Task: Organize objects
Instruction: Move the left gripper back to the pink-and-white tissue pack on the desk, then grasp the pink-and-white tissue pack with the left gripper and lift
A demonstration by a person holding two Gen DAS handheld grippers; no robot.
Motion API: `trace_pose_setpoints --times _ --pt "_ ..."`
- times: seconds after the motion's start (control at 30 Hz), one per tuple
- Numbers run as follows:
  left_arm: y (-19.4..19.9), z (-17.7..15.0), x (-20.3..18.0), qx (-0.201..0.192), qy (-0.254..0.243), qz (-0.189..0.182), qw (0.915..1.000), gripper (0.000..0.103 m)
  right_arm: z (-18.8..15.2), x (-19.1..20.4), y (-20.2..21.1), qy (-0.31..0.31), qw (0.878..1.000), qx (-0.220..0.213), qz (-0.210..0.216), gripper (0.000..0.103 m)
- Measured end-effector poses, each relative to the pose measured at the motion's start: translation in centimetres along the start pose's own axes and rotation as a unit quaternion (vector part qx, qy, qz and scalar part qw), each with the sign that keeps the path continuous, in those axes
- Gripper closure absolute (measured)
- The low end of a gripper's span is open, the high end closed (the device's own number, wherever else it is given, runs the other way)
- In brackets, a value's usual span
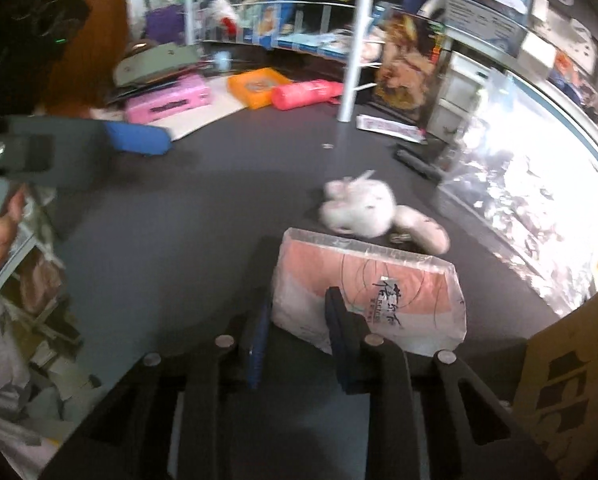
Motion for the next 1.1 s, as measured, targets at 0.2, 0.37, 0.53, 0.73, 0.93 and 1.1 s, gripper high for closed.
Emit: trace_pose_setpoints --times 0.2,0.37,0.53,0.73,0.93,1.1 --pt "-0.6 -1.3 -0.1 0.019 -0.002 -0.002 0.9998 0.014 -0.7 2.2 1.1 0.008 0.998 -0.022 0.06 0.074" --pt "-1.3 -2.1 0.1 0.029 0.004 -0.002 0.9996 0.014 -1.4 2.7 2.5 -0.004 0.998 -0.041 0.053 0.046" --pt "-3.4 -2.1 -0.3 0.046 0.002 -0.016 0.9988 0.014 -2.6 2.4 2.7 -0.031 0.998 -0.036 0.047 0.046" --pt "-5.8 -2.5 -1.5 0.072 -0.012 -0.016 0.9972 0.014 -4.0 1.4 3.4 -0.069 0.996 -0.041 0.034 0.043" --pt "-6.7 -3.5 -3.3 0.096 -0.023 -0.055 0.9936 0.014 -5.2 0.7 4.2 -0.094 0.995 -0.042 0.015 0.023" --pt "-7.4 -4.2 -4.6 0.115 -0.024 -0.089 0.9891 0.014 -5.7 0.3 4.0 -0.11 0.993 -0.047 0.022 0.017"
Point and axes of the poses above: each gripper's, at about its wrist camera, not at the fingertips, and y roughly against the way its jaws point, x to its left, z to its top, the point moved 1 cm from there along -y, roughly the way its jaws point, and after that the axes turned 11 degrees about y, right-handed, at the moved point
